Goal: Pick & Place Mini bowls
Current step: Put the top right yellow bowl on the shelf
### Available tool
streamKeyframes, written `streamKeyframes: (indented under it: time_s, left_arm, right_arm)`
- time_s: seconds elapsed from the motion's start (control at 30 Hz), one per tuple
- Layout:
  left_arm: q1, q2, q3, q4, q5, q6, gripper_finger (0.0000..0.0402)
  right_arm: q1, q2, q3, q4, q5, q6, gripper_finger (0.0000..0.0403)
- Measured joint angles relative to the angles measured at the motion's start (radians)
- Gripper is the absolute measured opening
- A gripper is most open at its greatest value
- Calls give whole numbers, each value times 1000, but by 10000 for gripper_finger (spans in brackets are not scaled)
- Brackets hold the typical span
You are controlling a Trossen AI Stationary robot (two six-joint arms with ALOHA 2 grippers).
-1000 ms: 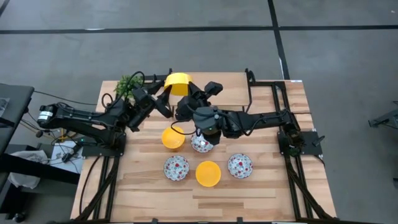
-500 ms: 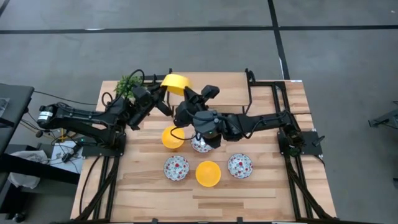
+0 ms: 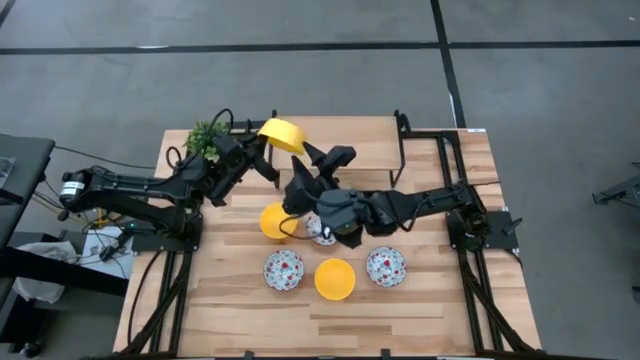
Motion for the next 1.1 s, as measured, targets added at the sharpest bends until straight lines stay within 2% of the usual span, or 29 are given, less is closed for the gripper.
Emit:
streamKeyframes:
  time_s: [0.1, 0.17, 0.23, 0.3, 0.37, 0.43, 0.5, 0.57, 0.67, 0.8, 1.0, 1.1]
  left_arm:
    - [21, 0, 0, -40, -13, -1, 3]
    - [31, 0, 0, -60, -17, -3, 3]
    - [40, -1, 0, -93, -17, -19, 3]
    - [44, -1, 0, -132, -17, -66, 3]
    - [44, -2, 0, -193, 1, -138, 3]
    - [44, -3, 0, -259, 43, -228, 3]
    - [52, -3, 0, -323, 95, -335, 3]
    - [72, -3, 0, -374, 171, -453, 3]
    - [119, 1, 13, -435, 334, -619, 3]
    - [182, 19, 77, -532, 516, -753, 3]
    - [224, 112, 193, -555, 661, -801, 3]
    - [251, 178, 286, -652, 725, -819, 3]
  right_arm:
    - [19, 0, 0, -50, 64, -70, 210]
    - [26, -11, 0, -153, 114, -64, 217]
    - [27, -36, -1, -317, 123, 57, 218]
    - [21, -77, -1, -521, 98, 297, 215]
    - [11, -137, -1, -754, 14, 587, 208]
    - [-9, -198, 0, -944, -137, 853, 199]
    - [-35, -244, 0, -1082, -310, 1031, 190]
    - [-61, -276, 0, -1163, -454, 1126, 183]
    - [-80, -312, -1, -1210, -568, 1137, 174]
    - [-75, -352, -1, -1211, -580, 1047, 164]
    - [-75, -410, -2, -1213, -581, 1037, 150]
    - [-58, -443, -44, -1212, -577, 1037, 144]
